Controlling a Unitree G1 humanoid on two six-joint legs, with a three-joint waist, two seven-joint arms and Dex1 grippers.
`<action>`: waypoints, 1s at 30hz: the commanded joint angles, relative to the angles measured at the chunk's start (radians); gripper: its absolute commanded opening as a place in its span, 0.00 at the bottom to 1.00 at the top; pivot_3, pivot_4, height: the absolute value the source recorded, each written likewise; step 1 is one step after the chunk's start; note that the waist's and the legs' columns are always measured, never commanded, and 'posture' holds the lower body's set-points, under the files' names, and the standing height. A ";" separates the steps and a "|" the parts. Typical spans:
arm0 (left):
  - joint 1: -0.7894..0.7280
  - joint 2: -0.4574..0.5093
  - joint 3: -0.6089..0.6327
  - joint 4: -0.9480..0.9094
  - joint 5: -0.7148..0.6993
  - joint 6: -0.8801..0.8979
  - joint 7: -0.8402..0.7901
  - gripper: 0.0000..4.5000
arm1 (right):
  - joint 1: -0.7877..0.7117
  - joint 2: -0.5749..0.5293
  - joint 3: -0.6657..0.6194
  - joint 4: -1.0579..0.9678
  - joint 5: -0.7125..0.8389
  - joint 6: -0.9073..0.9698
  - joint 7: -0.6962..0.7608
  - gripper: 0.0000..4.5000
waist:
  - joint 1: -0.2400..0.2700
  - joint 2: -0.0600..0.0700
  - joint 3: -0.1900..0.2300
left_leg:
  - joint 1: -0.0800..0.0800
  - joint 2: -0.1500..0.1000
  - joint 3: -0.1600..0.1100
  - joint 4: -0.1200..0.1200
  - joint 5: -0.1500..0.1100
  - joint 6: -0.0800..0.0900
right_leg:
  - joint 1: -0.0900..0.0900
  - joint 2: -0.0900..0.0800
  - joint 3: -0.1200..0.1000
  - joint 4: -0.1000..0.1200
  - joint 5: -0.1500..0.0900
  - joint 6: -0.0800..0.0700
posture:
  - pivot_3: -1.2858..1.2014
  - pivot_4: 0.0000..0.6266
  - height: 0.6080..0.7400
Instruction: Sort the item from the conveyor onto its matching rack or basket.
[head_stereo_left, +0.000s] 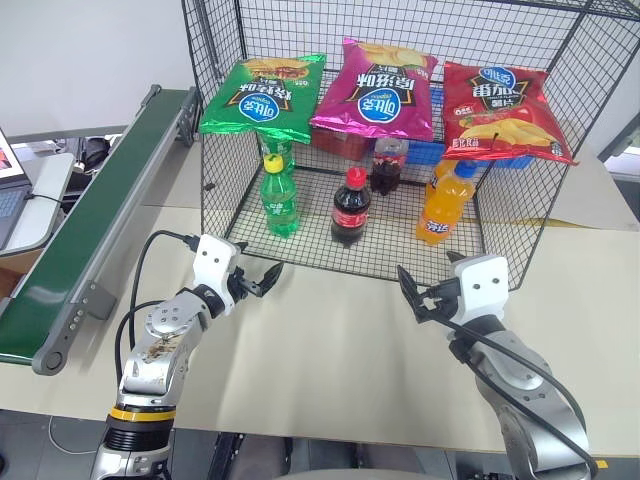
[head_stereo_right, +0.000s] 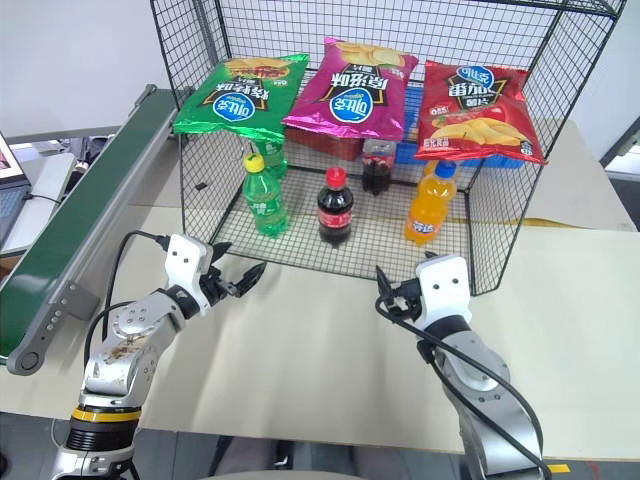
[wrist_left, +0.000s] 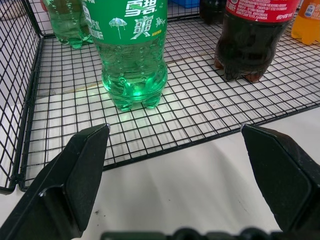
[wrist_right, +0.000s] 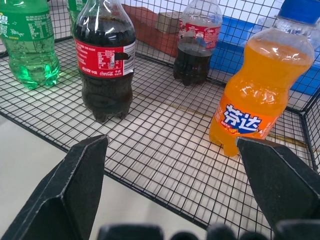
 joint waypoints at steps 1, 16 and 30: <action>0.015 0.025 0.026 -0.062 -0.036 0.012 -0.030 1.00 | 0.021 -0.012 -0.011 -0.066 -0.001 -0.016 0.022 1.00 | 0.000 0.000 0.000 | 0.000 0.000 0.000 0.000 0.000 0.000 | 0.000 0.000 0.000 0.000 0.000 0.000 | 0.52 0.24 1.00; 0.031 0.050 0.029 -0.073 -0.071 -0.015 -0.085 1.00 | 0.049 -0.010 -0.019 -0.084 -0.007 -0.052 0.052 1.00 | -0.013 0.000 0.000 | 0.001 0.000 -0.001 0.000 0.000 0.000 | 0.002 0.000 0.000 0.000 0.000 0.000 | 0.52 0.24 1.00; 0.013 0.050 0.042 -0.033 -0.057 -0.030 -0.069 1.00 | -0.006 -0.016 -0.020 -0.048 -0.006 -0.041 0.073 1.00 | -0.015 0.000 0.000 | 0.001 0.000 0.000 0.000 0.000 0.000 | 0.002 0.000 0.000 0.000 0.000 0.000 | 0.52 0.24 1.00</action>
